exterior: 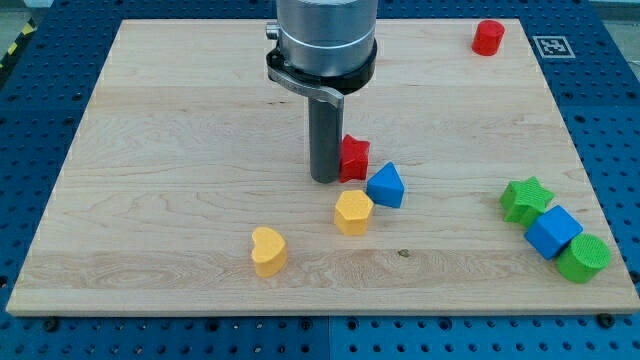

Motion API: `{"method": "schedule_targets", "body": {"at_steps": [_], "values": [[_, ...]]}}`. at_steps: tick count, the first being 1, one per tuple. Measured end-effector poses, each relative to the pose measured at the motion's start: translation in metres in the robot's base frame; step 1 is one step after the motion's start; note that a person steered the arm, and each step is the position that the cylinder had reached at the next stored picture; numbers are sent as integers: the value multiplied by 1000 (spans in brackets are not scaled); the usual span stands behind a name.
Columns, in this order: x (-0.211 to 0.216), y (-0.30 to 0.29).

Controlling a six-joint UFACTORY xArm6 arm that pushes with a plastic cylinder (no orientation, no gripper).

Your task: Slide red star closer to the red circle

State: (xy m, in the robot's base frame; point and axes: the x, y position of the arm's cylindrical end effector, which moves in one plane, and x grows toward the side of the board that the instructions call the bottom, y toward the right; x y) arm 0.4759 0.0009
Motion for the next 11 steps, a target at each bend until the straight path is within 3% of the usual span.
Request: {"method": "schedule_targets", "body": {"at_steps": [2, 4, 8, 9, 11], "values": [[-9, 33], [-46, 81], [-98, 216], [-120, 225], [-123, 179]]}}
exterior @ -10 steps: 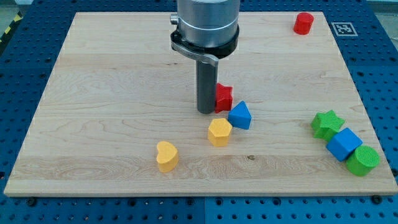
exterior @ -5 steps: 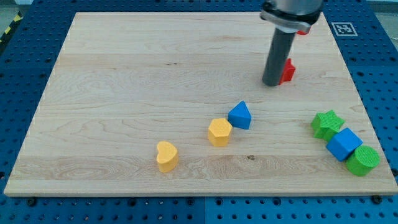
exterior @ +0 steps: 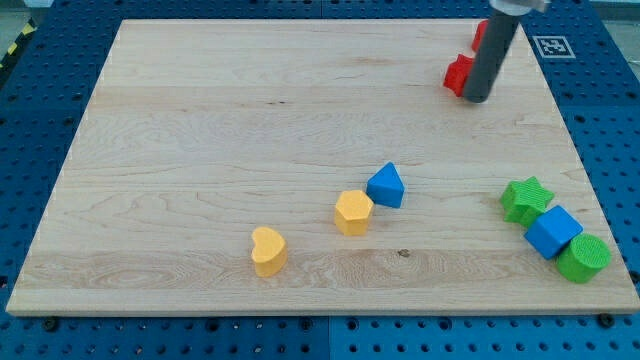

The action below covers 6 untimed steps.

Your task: Slide red star closer to the red circle

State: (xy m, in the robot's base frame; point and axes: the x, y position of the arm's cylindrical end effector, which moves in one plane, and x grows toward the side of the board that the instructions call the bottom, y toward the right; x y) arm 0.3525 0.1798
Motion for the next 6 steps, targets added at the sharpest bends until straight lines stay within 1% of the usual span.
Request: {"method": "schedule_targets", "body": {"at_steps": [1, 3, 4, 6], "values": [[-11, -8], [-60, -8], [-71, -8], [-108, -8]]}}
